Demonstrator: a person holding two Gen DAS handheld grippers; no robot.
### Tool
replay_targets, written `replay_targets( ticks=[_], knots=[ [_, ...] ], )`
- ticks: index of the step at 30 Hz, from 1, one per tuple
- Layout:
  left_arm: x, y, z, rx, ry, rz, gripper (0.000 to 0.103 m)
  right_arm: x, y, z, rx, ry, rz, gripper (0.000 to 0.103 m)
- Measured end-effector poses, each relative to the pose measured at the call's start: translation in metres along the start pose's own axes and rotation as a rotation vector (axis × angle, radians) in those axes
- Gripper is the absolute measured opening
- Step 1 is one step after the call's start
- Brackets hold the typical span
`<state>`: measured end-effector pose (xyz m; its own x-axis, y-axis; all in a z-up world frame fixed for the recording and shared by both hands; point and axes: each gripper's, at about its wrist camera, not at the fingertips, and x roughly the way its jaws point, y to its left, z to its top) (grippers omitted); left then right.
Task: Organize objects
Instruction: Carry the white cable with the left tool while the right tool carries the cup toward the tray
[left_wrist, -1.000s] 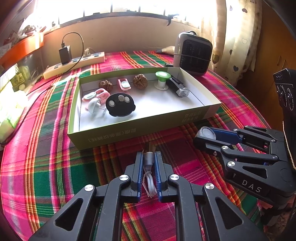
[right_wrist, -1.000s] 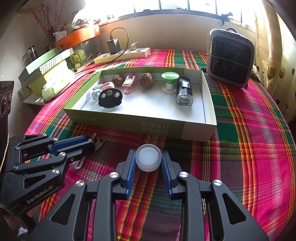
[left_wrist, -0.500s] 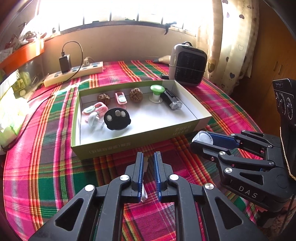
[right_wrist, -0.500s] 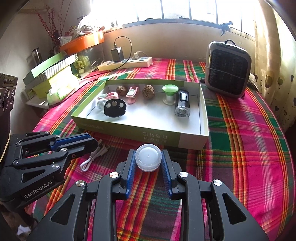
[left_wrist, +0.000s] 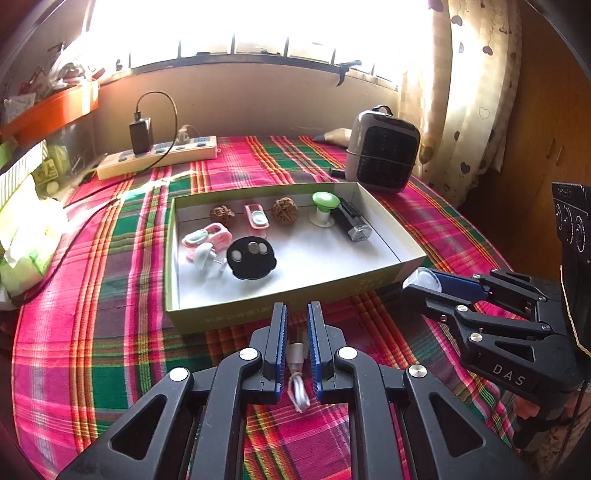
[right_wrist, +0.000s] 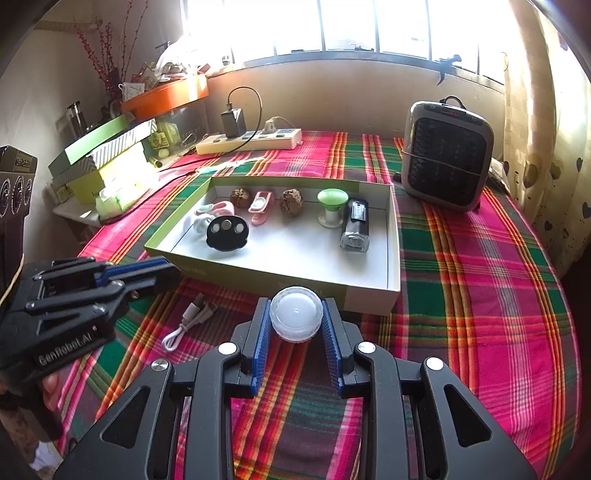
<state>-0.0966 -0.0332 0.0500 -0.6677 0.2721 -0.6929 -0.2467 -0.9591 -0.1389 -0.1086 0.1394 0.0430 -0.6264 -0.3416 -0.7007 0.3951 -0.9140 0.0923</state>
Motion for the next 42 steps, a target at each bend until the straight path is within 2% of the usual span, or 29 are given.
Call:
replay_targets(
  ticks=[6,8,10,14,22,29,34,42],
  knots=[
    [0.000,0.019,-0.005,-0.028,0.024,0.009,0.010,0.003,0.000,-0.002,0.008,0.008,0.007,0.029],
    [0.005,0.018,-0.008,-0.024,0.053,-0.021,0.013,0.005,0.000,-0.003,0.009,0.014,0.010,0.029],
    [0.009,0.013,-0.013,-0.011,0.075,-0.025,0.022,0.007,0.000,-0.004,0.011,0.018,0.012,0.029],
    [0.022,0.005,-0.021,-0.001,0.130,-0.062,0.027,0.008,-0.001,-0.005,0.013,0.021,0.009,0.029],
    [0.034,-0.004,-0.023,0.021,0.163,-0.033,0.027,0.008,-0.002,-0.005,0.018,0.022,0.005,0.029],
    [0.037,-0.009,-0.022,0.047,0.159,0.003,0.026,0.008,-0.001,-0.006,0.015,0.023,0.006,0.029],
    [0.038,-0.010,-0.023,0.057,0.155,0.039,0.013,0.009,0.000,-0.007,0.017,0.025,0.005,0.029],
    [0.036,-0.008,-0.021,0.053,0.152,0.040,0.012,0.008,0.001,-0.007,0.014,0.023,0.003,0.029]
  ],
)
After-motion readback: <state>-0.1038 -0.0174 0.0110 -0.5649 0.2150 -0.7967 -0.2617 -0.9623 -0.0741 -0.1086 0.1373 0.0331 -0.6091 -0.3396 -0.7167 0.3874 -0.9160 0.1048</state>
